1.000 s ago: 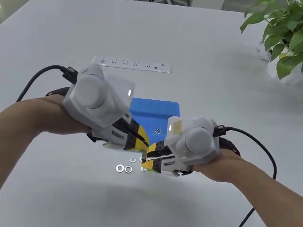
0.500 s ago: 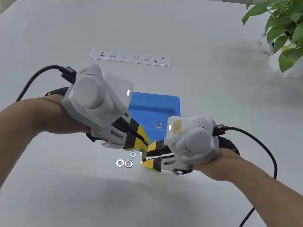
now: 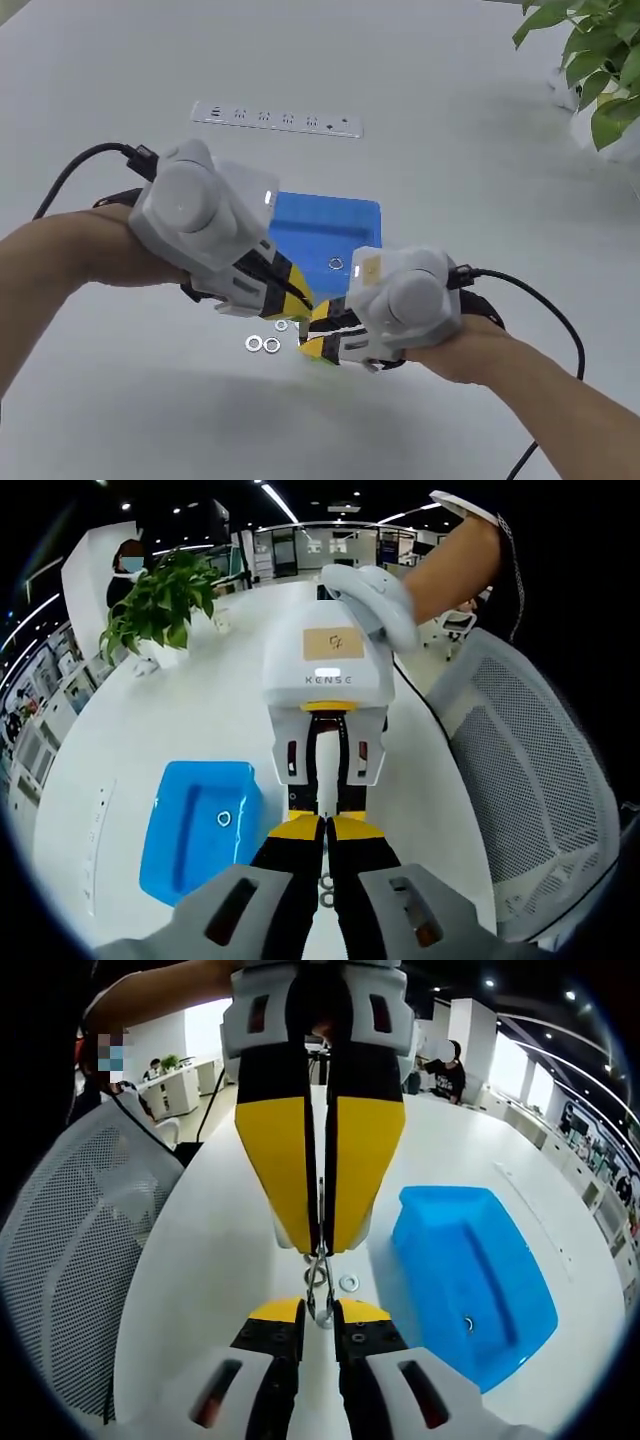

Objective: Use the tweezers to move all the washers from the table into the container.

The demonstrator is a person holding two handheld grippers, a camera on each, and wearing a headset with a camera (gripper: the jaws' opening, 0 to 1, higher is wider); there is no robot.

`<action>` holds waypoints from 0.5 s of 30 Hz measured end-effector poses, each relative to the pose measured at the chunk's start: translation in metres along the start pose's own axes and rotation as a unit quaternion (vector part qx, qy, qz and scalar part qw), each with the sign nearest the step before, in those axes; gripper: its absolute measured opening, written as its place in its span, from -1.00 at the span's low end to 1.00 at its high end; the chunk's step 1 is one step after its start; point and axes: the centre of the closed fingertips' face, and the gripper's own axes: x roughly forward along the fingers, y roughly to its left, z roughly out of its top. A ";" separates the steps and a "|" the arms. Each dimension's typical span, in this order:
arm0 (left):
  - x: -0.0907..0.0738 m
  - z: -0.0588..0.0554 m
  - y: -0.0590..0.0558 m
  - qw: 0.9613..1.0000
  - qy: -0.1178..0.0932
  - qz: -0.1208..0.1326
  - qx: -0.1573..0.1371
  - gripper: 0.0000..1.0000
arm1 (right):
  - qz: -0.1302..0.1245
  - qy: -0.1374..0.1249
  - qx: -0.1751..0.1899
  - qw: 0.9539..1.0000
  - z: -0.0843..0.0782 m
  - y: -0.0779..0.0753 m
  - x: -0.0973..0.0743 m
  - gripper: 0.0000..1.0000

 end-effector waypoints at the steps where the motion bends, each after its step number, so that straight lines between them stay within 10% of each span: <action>1: 0.000 0.000 0.000 1.000 -0.001 -0.001 -0.002 -0.91 | 0.000 0.002 0.001 1.000 -0.001 0.000 0.001 -0.74; 15: 0.000 -0.002 0.006 1.000 -0.006 0.002 -0.016 -0.91 | -0.002 0.010 0.005 1.000 -0.003 -0.003 0.004 -0.76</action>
